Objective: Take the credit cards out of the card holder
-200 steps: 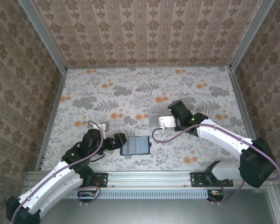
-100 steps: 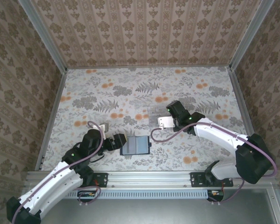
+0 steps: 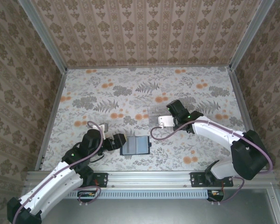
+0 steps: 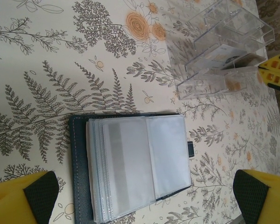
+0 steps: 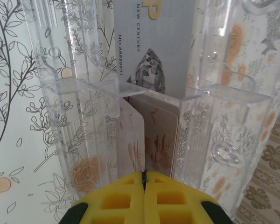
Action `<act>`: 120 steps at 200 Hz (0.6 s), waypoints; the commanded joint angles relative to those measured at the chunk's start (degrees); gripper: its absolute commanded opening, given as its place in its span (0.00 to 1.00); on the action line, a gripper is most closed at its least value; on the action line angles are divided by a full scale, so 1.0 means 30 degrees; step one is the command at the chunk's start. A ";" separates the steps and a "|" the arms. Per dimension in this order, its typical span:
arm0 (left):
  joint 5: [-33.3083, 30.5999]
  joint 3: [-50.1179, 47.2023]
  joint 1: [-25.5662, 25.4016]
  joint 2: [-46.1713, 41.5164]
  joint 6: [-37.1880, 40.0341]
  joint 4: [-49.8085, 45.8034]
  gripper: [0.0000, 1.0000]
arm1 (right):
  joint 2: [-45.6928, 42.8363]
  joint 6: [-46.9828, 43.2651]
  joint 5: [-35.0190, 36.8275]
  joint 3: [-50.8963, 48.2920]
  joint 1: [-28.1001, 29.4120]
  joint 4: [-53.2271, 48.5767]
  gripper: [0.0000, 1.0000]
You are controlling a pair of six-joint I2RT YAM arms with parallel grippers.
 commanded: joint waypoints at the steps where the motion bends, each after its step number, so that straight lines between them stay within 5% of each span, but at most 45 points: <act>1: 0.0290 -0.0259 0.0198 -0.0340 -0.0013 0.0031 1.00 | 0.0639 0.0387 -0.0412 0.0307 -0.0113 0.0300 0.00; 20: 0.0343 -0.0275 0.0274 -0.0418 -0.0004 -0.0002 1.00 | 0.0963 0.0430 -0.0348 0.0585 -0.0122 0.0299 0.00; 35: 0.0415 -0.0292 0.0329 -0.0491 -0.0017 -0.0030 1.00 | 0.1129 0.0443 -0.0153 0.0739 -0.0119 0.0427 0.14; 66: 0.0530 -0.0405 0.0475 -0.0557 -0.0005 0.0020 1.00 | 0.1174 0.0546 0.0088 0.0851 -0.0122 0.0526 0.21; 120: 0.0744 -0.0552 0.0712 -0.0584 -0.0062 0.0210 1.00 | 0.1245 0.0671 0.0552 0.0865 -0.0129 0.1208 0.28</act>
